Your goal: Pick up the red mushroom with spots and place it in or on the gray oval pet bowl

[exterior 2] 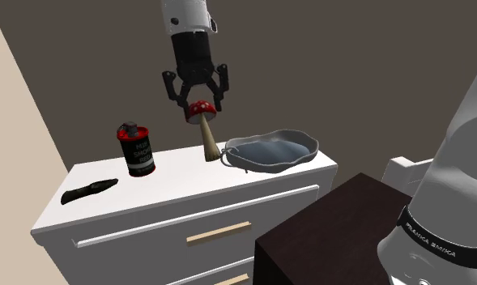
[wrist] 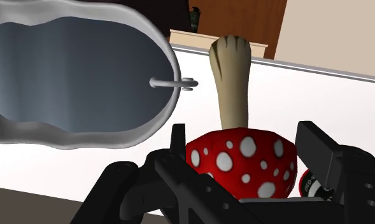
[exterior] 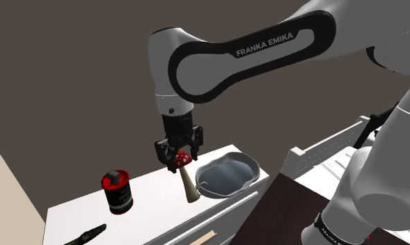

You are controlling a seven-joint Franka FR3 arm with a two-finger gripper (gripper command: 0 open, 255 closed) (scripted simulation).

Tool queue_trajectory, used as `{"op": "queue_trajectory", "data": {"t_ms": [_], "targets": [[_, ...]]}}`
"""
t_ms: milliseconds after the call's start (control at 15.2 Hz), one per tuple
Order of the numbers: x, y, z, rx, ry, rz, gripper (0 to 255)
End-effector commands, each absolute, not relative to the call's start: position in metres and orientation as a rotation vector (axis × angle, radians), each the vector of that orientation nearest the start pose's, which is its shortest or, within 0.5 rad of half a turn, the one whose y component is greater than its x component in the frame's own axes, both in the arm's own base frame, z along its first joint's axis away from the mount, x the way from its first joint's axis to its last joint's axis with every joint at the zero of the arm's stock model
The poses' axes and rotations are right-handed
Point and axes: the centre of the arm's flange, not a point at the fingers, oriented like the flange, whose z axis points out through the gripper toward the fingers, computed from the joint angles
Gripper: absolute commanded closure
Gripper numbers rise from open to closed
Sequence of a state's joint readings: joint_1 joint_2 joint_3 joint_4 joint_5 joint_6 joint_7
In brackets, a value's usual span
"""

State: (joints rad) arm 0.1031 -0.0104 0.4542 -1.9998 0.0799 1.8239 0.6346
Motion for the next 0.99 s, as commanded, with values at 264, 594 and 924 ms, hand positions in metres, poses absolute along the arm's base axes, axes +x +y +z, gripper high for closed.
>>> {"op": "queue_trajectory", "data": {"t_ms": [264,594,924], "targets": [[0.449,0.288,0.480,-3.159,0.165,0.282,255],[0.449,0.288,0.507,-3.159,0.165,0.282,255],[0.449,0.288,0.533,-3.159,0.165,0.282,255]]}}
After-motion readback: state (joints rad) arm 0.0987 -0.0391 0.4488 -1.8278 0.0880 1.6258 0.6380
